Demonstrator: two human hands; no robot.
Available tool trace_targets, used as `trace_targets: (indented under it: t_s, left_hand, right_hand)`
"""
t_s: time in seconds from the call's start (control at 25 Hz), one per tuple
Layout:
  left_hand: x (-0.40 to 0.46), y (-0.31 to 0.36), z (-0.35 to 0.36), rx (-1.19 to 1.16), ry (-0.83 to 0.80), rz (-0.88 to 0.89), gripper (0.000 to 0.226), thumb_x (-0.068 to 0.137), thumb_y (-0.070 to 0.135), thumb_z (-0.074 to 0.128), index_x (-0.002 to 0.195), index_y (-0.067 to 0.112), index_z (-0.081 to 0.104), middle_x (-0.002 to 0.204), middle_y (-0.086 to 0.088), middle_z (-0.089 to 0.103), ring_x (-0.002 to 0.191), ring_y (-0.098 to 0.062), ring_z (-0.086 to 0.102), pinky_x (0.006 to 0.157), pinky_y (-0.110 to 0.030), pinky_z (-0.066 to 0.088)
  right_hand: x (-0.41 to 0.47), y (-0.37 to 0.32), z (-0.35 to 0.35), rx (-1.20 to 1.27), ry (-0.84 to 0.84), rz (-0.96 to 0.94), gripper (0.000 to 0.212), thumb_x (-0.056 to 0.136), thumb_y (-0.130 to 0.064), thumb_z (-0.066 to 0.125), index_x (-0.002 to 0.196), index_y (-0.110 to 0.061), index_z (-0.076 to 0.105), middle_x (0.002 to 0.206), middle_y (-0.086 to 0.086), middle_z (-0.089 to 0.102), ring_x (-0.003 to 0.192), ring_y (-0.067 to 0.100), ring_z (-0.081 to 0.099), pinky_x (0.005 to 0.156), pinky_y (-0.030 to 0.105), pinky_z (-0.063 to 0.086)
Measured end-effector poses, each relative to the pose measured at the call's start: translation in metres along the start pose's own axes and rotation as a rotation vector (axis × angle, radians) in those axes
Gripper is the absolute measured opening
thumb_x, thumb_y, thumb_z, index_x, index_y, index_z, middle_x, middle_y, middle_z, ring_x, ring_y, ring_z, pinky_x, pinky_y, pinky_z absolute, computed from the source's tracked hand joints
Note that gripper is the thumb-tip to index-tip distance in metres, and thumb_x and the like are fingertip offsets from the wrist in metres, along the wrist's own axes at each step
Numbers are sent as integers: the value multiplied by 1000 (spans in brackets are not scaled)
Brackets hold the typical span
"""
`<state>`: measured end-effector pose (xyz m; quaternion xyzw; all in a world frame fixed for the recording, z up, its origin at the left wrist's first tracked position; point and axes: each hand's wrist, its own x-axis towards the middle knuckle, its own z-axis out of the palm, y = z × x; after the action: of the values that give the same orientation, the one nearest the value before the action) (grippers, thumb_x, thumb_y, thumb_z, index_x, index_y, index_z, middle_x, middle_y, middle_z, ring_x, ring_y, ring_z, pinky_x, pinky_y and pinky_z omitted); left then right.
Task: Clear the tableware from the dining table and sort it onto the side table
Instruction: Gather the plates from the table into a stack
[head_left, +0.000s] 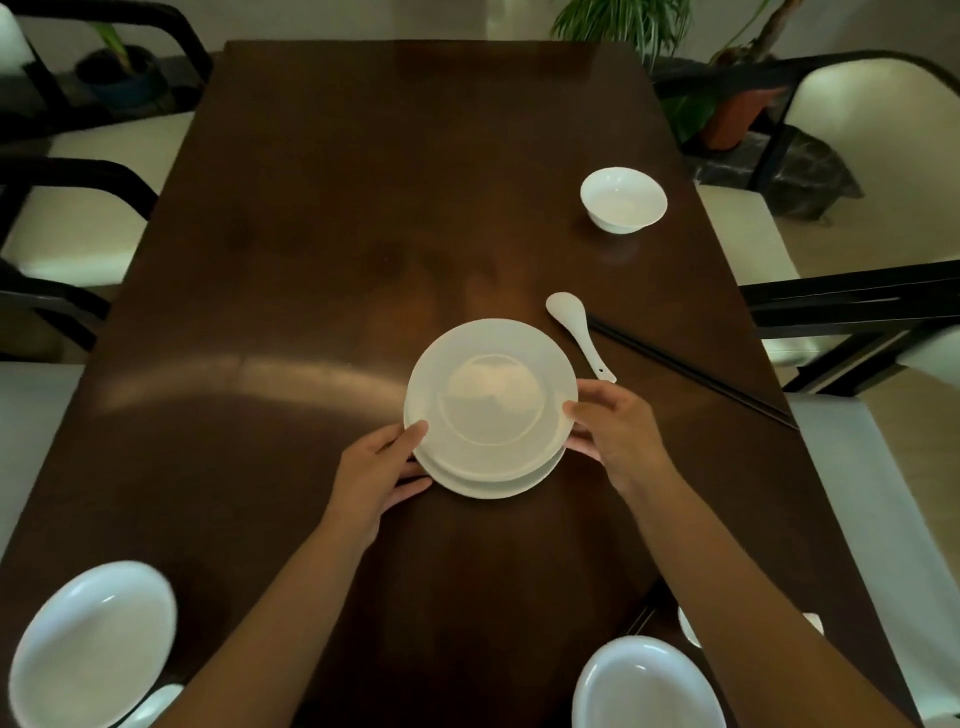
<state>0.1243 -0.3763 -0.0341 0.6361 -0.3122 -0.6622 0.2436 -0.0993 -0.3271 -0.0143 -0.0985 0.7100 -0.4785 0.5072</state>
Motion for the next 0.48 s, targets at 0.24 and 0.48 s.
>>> trace_targets:
  t_s: [0.24,0.48]
  left_hand:
    - [9,-7,-2,39,-3,28,41,83,6,64,123,13,58,95,-3,69,89,-16,66,64,-26,57]
    - [16,-8,-7,40,-29,22,43,83,5,64,125,14,56,100,-5,69,94,-20,66,68,-29,56]
  right_hand:
    - [2,17,8,-403,165,-165,22,82,-14,68,103,-18,67,91,0,67,74,8,62,61,24,57]
    - [5,24,7,-781,242,-385,33,77,-26,72,109,-22,63,105,-1,63,84,10,58,70,24,46]
